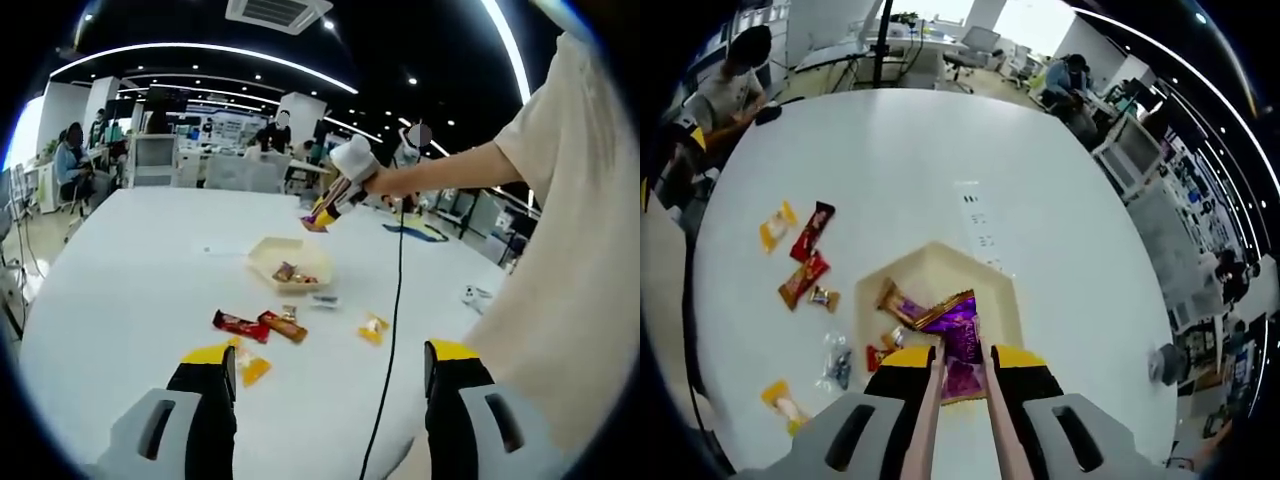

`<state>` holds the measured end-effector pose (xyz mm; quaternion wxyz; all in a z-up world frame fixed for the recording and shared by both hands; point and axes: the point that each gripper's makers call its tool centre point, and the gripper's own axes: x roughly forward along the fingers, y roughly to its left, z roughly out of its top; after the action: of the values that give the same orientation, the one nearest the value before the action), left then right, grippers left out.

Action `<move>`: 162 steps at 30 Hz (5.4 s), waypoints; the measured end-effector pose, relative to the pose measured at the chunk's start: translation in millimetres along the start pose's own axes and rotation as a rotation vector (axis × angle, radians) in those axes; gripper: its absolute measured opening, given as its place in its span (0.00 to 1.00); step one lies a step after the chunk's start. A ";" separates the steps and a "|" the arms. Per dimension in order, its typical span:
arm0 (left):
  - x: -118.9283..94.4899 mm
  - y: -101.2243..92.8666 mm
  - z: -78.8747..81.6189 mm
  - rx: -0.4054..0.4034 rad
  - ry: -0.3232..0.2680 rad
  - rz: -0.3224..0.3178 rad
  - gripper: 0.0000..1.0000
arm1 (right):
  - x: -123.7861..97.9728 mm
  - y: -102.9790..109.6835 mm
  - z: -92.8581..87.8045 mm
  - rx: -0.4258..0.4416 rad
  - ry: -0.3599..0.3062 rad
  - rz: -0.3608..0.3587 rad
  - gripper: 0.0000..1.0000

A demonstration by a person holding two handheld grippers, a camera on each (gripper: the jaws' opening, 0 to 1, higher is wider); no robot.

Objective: Place the target food into the container with the food tongs after gripping and lifting it, then release it inside without dropping or visibly crushing the food.

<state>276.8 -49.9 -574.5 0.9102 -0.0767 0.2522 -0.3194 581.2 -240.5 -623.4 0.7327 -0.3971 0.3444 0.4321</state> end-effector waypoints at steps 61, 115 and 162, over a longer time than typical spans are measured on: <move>-8.5 -15.5 1.0 0.036 -0.019 -0.029 0.75 | -25.9 80.4 -40.6 0.088 0.000 0.029 0.23; -8.4 -34.0 -26.6 0.010 0.059 -0.104 0.81 | -12.7 221.4 -123.9 -0.294 0.204 0.344 0.25; -5.0 -32.4 -27.3 0.004 0.080 -0.101 0.80 | 0.8 227.8 -128.4 -0.340 0.217 0.360 0.26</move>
<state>242.0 -71.6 -586.3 0.8822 -0.0746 0.2836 -0.3683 354.1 -282.3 -746.3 0.5256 -0.4908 0.4083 0.5622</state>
